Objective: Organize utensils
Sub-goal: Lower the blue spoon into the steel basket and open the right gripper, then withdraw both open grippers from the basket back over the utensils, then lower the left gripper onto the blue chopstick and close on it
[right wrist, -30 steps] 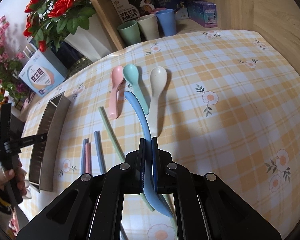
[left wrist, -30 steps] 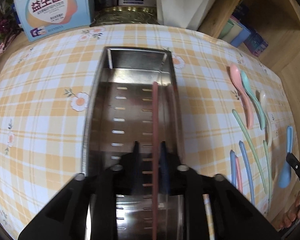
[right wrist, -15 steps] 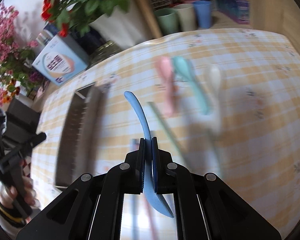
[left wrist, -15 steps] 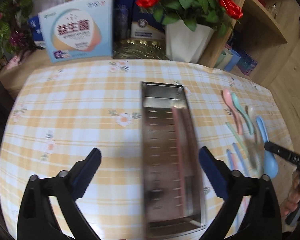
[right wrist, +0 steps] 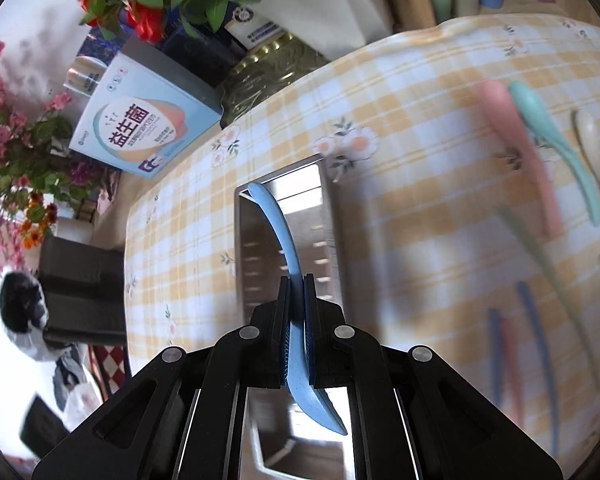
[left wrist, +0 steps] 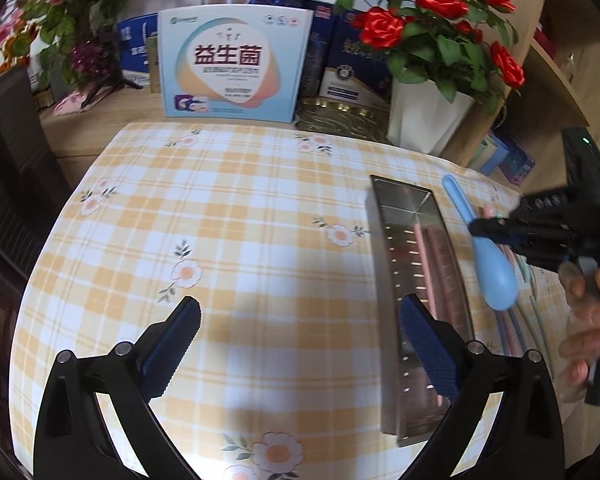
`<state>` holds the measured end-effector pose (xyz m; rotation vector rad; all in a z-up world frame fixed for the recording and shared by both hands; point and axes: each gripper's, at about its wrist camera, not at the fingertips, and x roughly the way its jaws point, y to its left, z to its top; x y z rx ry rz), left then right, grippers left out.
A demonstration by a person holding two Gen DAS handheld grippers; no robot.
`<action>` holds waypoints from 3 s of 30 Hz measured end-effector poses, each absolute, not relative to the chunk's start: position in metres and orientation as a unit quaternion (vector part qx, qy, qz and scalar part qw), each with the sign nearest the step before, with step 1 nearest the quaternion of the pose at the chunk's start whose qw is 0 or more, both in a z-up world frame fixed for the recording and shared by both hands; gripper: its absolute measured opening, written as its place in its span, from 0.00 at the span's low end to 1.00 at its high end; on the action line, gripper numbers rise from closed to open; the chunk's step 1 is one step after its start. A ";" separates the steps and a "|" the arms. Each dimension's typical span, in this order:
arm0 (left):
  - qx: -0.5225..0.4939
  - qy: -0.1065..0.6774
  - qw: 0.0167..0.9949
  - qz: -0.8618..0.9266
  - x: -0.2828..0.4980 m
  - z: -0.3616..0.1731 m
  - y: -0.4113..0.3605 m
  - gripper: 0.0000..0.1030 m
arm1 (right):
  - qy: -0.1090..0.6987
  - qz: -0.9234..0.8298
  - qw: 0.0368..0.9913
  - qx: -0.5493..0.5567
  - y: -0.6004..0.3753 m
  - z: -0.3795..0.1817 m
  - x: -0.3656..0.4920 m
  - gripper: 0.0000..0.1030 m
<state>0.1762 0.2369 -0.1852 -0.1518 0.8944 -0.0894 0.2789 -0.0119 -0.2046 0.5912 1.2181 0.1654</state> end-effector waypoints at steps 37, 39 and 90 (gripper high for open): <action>-0.047 0.432 0.900 -0.042 0.161 -0.163 0.178 0.94 | 0.452 0.162 0.870 0.113 -0.070 -0.158 0.224 0.81; -0.049 0.434 0.898 -0.050 0.159 -0.161 0.168 0.94 | 0.432 0.166 0.880 0.104 -0.083 -0.153 0.211 0.84; 0.031 0.512 0.851 -0.113 0.111 -0.255 -0.043 0.41 | 0.381 0.042 0.916 0.118 -0.275 -0.220 0.097 0.85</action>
